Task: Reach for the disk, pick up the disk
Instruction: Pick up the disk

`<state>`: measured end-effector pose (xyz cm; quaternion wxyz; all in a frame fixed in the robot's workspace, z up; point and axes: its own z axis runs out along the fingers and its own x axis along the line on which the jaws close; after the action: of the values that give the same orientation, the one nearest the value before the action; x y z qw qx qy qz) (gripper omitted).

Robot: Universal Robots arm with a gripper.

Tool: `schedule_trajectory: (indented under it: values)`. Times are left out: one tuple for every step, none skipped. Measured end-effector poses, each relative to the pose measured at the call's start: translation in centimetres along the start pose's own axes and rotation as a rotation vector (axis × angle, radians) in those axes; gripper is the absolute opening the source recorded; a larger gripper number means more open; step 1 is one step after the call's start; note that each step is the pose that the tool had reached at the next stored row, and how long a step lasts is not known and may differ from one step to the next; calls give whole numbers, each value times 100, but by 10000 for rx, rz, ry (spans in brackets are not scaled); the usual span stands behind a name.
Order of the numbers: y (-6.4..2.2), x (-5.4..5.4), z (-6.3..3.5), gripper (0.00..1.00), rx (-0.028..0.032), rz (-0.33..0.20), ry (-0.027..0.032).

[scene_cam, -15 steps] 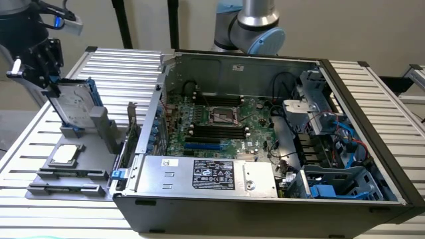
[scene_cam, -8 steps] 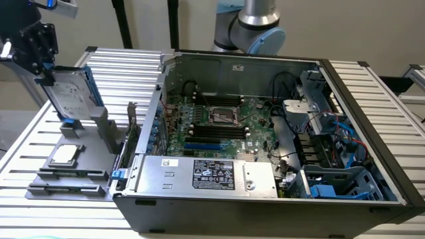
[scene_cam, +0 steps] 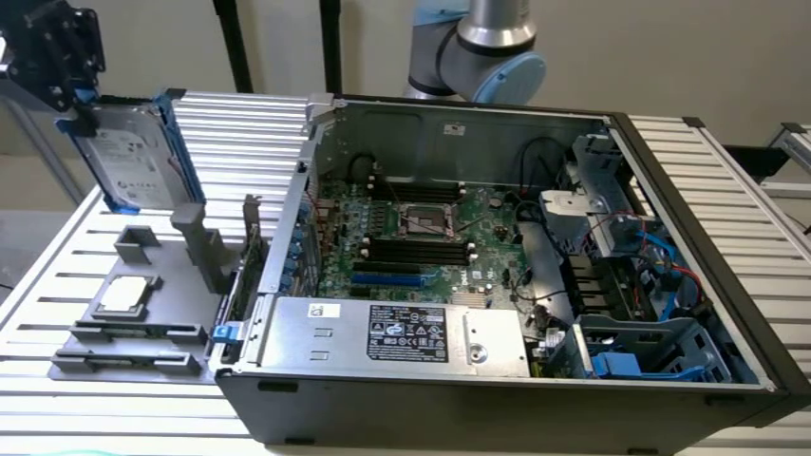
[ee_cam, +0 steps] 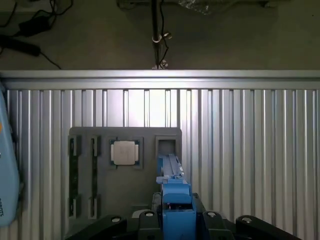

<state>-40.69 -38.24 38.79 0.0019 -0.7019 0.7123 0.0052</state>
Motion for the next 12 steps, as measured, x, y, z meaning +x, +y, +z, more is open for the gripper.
schedule_trajectory:
  values:
    - [-27, 3, -45, 33, -1, -2, 0]
    - [-59, 6, -90, 33, -1, -4, -2]
    - [-93, 10, -136, 33, -2, -5, -5]
    - [-130, 14, -182, 33, -3, -7, -7]
    - [-165, 19, -227, 33, -3, -9, -10]
    - [-201, 24, -272, 33, -5, -11, -13]
    - [-237, 28, -318, 33, -6, -13, -15]
    - [-273, 33, -363, 33, -7, -15, -18]
    - [-310, 37, -409, 33, -9, -16, -20]
    - [-348, 41, -456, 33, -10, -16, -22]
    - [-386, 45, -501, 33, -12, -17, -25]
    - [-424, 49, -548, 33, -16, -18, -27]
